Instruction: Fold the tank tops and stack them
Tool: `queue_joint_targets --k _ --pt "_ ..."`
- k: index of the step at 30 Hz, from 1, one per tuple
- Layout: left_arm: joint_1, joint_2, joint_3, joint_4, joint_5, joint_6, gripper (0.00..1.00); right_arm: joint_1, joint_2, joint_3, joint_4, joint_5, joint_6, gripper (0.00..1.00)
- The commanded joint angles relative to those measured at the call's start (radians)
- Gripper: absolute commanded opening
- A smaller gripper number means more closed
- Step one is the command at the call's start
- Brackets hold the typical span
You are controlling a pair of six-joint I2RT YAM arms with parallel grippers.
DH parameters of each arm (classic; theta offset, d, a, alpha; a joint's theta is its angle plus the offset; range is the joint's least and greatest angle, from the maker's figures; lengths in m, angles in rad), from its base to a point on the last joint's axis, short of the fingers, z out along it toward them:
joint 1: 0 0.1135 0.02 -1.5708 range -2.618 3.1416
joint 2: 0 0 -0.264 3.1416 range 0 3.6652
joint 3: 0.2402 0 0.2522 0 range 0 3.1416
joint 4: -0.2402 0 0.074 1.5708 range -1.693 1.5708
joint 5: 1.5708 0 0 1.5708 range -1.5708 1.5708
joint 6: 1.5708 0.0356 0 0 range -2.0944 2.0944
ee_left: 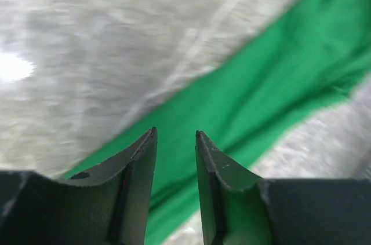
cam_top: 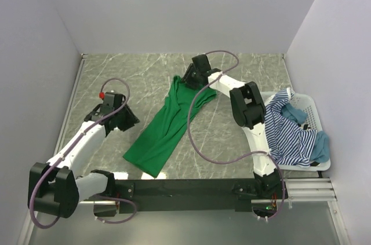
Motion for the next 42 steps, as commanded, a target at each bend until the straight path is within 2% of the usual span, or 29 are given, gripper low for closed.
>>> queue_joint_targets --k 1,8,11,17,20,23,27,33,36,38,42 --pt "-0.035 -0.009 0.024 0.048 0.146 0.021 0.4 0.004 -0.085 -0.021 -0.097 0.14 -0.088 0.47" --pt "-0.204 0.118 0.022 0.12 0.212 -0.009 0.39 -0.004 -0.196 -0.192 -0.146 0.329 -0.126 0.43" --pt "-0.213 0.175 -0.004 0.151 0.229 -0.032 0.39 -0.021 -0.252 -0.286 -0.138 0.369 -0.128 0.43" --pt "-0.181 0.364 0.023 0.134 0.065 -0.029 0.37 -0.032 -0.361 -0.475 -0.101 0.401 -0.115 0.42" --pt "-0.178 0.467 0.089 0.108 0.001 -0.019 0.35 -0.032 -0.404 -0.541 -0.094 0.403 -0.108 0.42" --pt "-0.172 0.566 0.204 0.054 -0.128 -0.003 0.34 -0.03 -0.46 -0.628 -0.057 0.378 -0.076 0.42" --pt "-0.149 0.726 0.435 -0.032 -0.286 0.008 0.34 -0.003 -0.526 -0.763 0.009 0.335 -0.033 0.41" --pt "-0.138 0.905 0.7 -0.124 -0.488 0.087 0.35 0.048 -0.64 -0.904 0.076 0.325 0.032 0.41" --pt "-0.119 0.944 0.764 -0.128 -0.486 0.139 0.37 0.05 -0.664 -0.898 0.072 0.323 0.04 0.41" --pt "-0.104 0.935 0.78 -0.107 -0.432 0.164 0.38 0.027 -0.661 -0.871 0.061 0.338 0.021 0.42" --pt "-0.104 0.841 0.809 -0.078 -0.36 0.21 0.55 -0.05 -0.642 -0.77 0.038 0.318 -0.009 0.45"
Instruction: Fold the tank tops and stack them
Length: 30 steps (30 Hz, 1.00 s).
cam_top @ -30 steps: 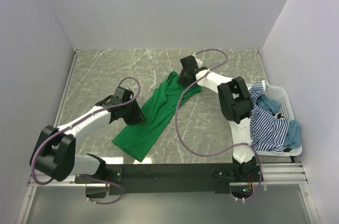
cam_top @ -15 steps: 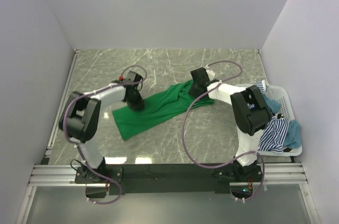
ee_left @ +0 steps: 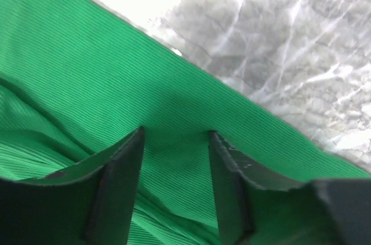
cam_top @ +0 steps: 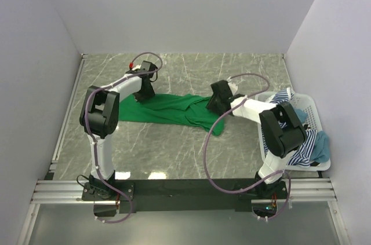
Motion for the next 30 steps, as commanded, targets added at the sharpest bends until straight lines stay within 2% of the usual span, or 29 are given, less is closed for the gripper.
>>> queue_joint_targets --k 1,5,8,14,18,25,30 --pt "0.011 -0.085 0.052 -0.007 0.016 0.074 0.57 -0.075 0.005 0.112 -0.012 0.009 -0.029 0.45" --pt "0.013 -0.211 0.025 -0.013 0.053 0.065 0.64 -0.132 0.037 0.189 -0.04 -0.009 -0.046 0.47" --pt "0.017 -0.309 -0.044 -0.013 0.122 0.013 0.62 -0.16 0.051 0.207 -0.04 -0.027 -0.049 0.47" --pt "0.025 -0.483 -0.29 0.041 0.194 -0.122 0.62 -0.163 0.045 0.163 -0.049 -0.089 -0.031 0.48" --pt "0.049 -0.507 -0.406 0.085 0.222 -0.152 0.62 -0.164 0.011 0.111 -0.028 -0.113 0.001 0.49" --pt "0.123 -0.454 -0.443 0.136 0.286 -0.158 0.61 -0.175 0.06 0.083 0.035 -0.188 0.087 0.49" --pt "0.186 -0.412 -0.494 0.159 0.329 -0.185 0.61 -0.198 0.1 0.108 0.035 -0.158 0.103 0.49"
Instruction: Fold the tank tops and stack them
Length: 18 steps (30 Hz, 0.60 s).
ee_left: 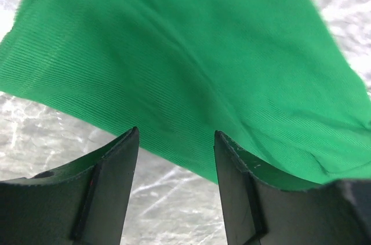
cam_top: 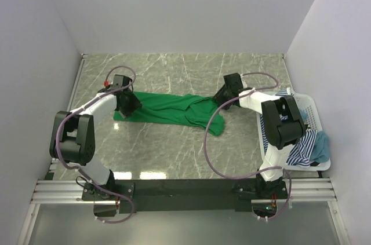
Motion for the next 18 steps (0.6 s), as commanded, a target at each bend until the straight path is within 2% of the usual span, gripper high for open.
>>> queue_joint_targets --k 1,5,11,18 --pt "0.057 0.029 -0.038 0.044 0.062 -0.036 0.6 -0.025 0.027 0.023 0.025 0.011 0.03 0.49" --pt "0.091 0.052 -0.061 0.051 0.079 -0.056 0.59 -0.034 0.047 0.06 -0.009 0.081 -0.001 0.45" --pt "0.12 0.074 -0.058 0.031 0.067 -0.057 0.6 -0.036 0.052 0.085 -0.016 0.17 -0.047 0.46" --pt "0.138 0.066 -0.05 0.016 0.05 -0.045 0.59 -0.045 0.012 0.1 -0.004 0.1 -0.061 0.49"
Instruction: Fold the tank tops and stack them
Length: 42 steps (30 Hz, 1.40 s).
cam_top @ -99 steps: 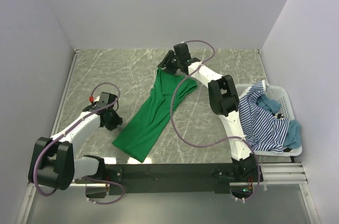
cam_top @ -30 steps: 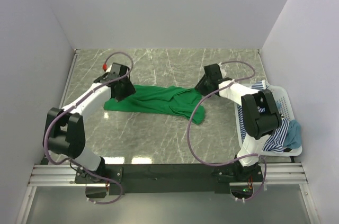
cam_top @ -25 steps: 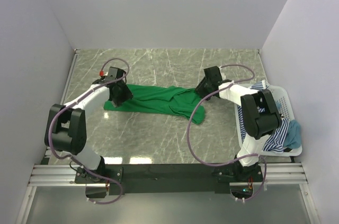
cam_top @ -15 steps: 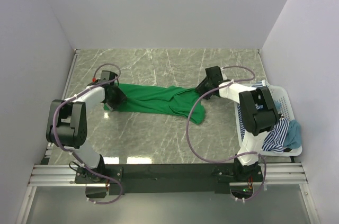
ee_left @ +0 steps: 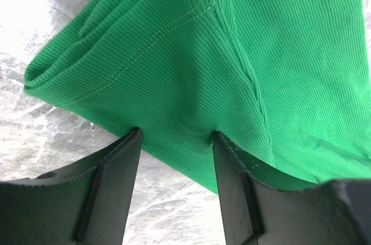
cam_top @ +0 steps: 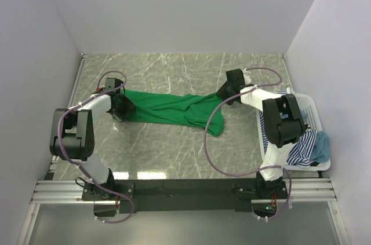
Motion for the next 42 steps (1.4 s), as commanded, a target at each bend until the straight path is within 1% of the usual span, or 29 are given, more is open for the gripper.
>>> queue_joint_targets --k 1,2,5,6,9,12,20,29,32,35,36,38,39,40,42 --pt "0.013 0.009 0.003 -0.015 -0.032 0.009 0.59 -0.013 -0.035 0.03 0.003 -0.018 -0.005 0.51" --pt "0.013 0.009 0.003 -0.013 -0.034 0.01 0.59 -0.021 -0.057 0.024 0.01 -0.051 0.019 0.52" --pt "0.013 0.006 0.009 -0.015 -0.039 0.016 0.59 -0.039 -0.06 0.017 0.014 -0.088 0.062 0.55" --pt "0.013 0.006 0.011 -0.016 -0.042 0.016 0.58 -0.059 -0.053 0.017 0.014 -0.137 0.094 0.55" --pt "0.013 0.002 0.009 -0.013 -0.046 0.019 0.58 -0.09 -0.033 -0.006 0.049 -0.218 0.167 0.55" --pt "0.013 -0.006 0.006 -0.01 -0.045 0.018 0.58 -0.103 -0.028 -0.033 0.083 -0.251 0.239 0.56" --pt "0.013 -0.004 0.003 -0.006 -0.039 0.02 0.58 -0.111 0.006 -0.01 0.103 -0.301 0.397 0.56" --pt "0.013 -0.006 0.003 -0.003 -0.04 0.015 0.58 -0.11 0.059 -0.014 0.121 -0.309 0.478 0.54" --pt "0.013 -0.006 0.003 -0.004 -0.043 0.016 0.58 -0.11 0.072 -0.01 0.122 -0.305 0.481 0.49" --pt "0.013 -0.006 0.001 -0.006 -0.046 0.015 0.58 -0.11 0.075 -0.008 0.118 -0.289 0.467 0.42" --pt "0.013 -0.004 0.001 -0.007 -0.048 0.013 0.58 -0.11 0.07 -0.014 0.116 -0.283 0.46 0.32" --pt "0.012 -0.006 0.003 -0.009 -0.051 0.013 0.58 -0.11 0.064 -0.022 0.113 -0.271 0.44 0.18" --pt "0.012 -0.006 0.003 -0.013 -0.052 0.012 0.58 -0.11 0.061 -0.025 0.109 -0.26 0.428 0.04" --pt "0.013 -0.006 0.005 -0.015 -0.054 0.012 0.58 -0.11 0.06 -0.028 0.109 -0.256 0.408 0.0" --pt "0.012 -0.006 0.006 -0.021 -0.057 0.01 0.58 -0.11 0.055 -0.039 0.119 -0.254 0.383 0.0"
